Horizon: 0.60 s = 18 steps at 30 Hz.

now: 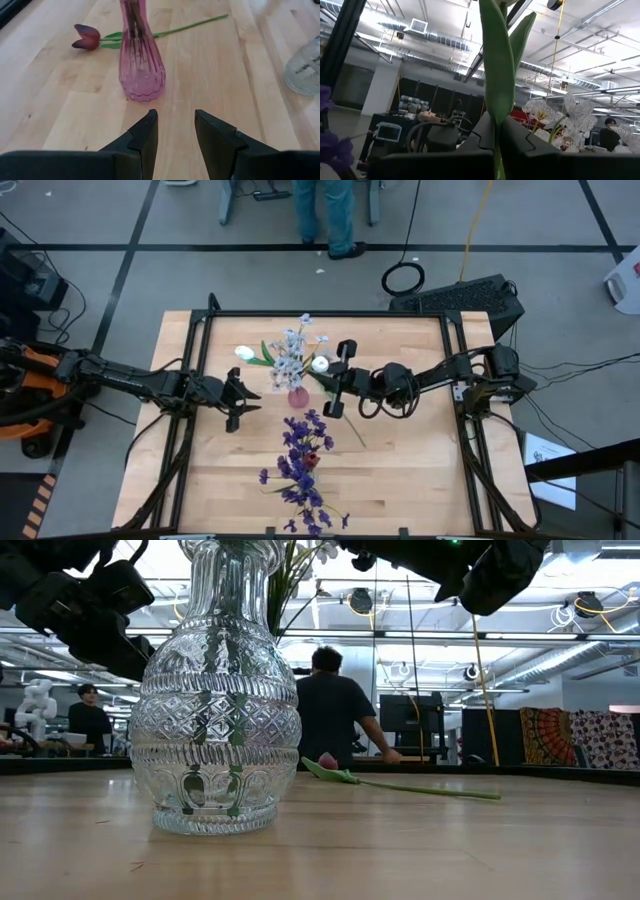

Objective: Sort flowers into vase by color
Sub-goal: Put the white flower into the pink vase

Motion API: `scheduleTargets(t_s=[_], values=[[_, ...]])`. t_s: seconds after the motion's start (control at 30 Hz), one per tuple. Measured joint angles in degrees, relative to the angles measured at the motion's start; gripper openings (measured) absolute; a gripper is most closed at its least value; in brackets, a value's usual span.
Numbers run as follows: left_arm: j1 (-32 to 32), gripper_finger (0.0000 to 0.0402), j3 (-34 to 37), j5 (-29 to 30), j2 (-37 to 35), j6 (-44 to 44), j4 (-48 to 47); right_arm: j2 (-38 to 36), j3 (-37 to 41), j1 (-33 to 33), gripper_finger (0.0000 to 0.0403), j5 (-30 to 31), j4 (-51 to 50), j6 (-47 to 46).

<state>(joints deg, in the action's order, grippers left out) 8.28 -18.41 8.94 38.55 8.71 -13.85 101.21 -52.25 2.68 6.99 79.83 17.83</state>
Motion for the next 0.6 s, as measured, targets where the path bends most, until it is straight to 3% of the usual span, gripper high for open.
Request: scheduleTargets(t_s=[0.6], values=[[0.02,0.0136,0.0,-0.25,0.02,-0.11,-0.15,-0.04,0.0,-0.49,0.0,0.11,-7.51,-2.7]])
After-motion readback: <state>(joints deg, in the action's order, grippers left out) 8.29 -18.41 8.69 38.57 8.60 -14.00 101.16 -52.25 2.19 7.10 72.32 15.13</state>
